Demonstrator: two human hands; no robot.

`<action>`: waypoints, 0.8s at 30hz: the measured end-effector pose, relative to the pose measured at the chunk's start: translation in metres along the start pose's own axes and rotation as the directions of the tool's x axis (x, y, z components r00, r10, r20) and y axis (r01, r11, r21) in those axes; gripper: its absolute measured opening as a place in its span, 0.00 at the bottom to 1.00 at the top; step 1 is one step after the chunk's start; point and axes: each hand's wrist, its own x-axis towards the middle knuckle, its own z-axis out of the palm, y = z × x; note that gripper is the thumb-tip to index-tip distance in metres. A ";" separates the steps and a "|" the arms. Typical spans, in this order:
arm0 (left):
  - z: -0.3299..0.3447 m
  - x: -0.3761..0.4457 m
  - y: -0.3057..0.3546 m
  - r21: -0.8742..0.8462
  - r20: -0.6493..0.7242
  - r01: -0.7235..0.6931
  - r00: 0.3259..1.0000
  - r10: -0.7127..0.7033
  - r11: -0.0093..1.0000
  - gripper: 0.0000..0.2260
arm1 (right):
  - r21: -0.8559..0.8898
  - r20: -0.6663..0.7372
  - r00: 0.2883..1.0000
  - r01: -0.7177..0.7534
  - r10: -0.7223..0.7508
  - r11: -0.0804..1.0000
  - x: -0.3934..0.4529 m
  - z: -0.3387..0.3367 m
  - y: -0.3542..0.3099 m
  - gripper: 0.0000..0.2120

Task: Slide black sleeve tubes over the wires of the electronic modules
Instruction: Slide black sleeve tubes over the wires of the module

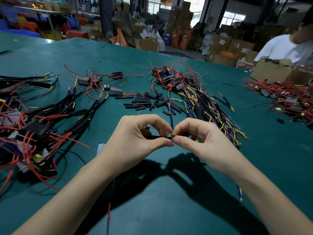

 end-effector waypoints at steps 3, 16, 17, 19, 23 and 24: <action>0.005 -0.002 0.000 0.045 -0.055 -0.021 0.998 0.024 0.999 0.09 | -0.040 -0.014 0.999 0.028 -0.029 0.999 0.000 -0.001 0.002 0.06; 0.012 -0.004 -0.004 0.212 -0.109 -0.009 0.994 0.033 0.977 0.10 | -0.070 -0.067 0.998 -0.015 0.010 0.997 0.002 0.001 0.017 0.05; 0.010 -0.004 -0.002 0.220 -0.101 -0.003 0.995 0.026 0.976 0.10 | -0.073 -0.055 0.998 -0.002 -0.002 0.997 0.002 0.001 0.017 0.04; 0.003 -0.002 -0.001 0.252 -0.136 0.032 0.991 0.003 0.967 0.10 | -0.107 -0.046 0.999 0.020 -0.025 0.994 0.001 0.000 0.018 0.04; -0.017 0.004 -0.004 0.192 -0.020 0.267 0.963 -0.268 0.945 0.10 | -0.219 -0.071 0.995 0.046 -0.063 0.975 -0.001 -0.004 0.018 0.04; -0.020 0.005 -0.005 0.168 0.103 0.311 0.938 -0.331 0.935 0.11 | -0.248 -0.072 0.995 0.044 -0.064 0.968 -0.001 -0.005 0.019 0.05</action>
